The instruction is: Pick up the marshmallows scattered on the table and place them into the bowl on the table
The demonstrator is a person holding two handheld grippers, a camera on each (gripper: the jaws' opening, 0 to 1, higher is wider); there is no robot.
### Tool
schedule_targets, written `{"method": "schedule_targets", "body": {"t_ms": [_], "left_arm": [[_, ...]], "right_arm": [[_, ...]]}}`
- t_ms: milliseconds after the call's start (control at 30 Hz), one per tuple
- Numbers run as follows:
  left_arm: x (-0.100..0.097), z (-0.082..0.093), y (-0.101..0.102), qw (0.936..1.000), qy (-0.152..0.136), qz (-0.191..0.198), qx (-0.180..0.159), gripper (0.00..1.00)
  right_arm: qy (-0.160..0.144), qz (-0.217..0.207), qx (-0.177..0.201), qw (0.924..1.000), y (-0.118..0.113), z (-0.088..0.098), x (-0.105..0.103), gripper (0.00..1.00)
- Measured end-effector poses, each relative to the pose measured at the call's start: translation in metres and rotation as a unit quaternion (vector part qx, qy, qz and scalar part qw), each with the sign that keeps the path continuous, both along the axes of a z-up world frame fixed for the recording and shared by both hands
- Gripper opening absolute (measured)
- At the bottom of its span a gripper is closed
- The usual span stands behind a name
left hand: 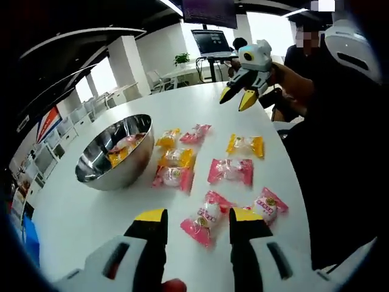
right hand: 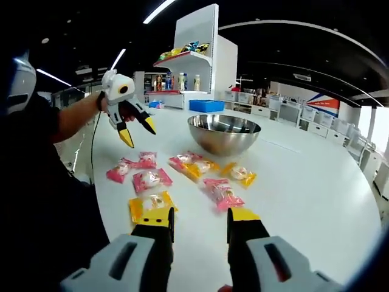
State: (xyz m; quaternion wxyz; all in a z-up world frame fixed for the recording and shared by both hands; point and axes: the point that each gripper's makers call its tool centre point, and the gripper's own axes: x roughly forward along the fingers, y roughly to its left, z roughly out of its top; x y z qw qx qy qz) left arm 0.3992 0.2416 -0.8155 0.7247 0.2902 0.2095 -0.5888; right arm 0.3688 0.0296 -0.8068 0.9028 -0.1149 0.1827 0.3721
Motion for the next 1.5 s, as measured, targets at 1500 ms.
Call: {"method": "schedule_targets", "body": {"t_ms": [1500], "left_arm": [[-0.006, -0.046, -0.025, 0.9843, 0.026, -0.136, 0.110, 0.22]], "right_arm": [[0.006, -0.014, 0.017, 0.9997, -0.011, -0.003, 0.003, 0.32]]}}
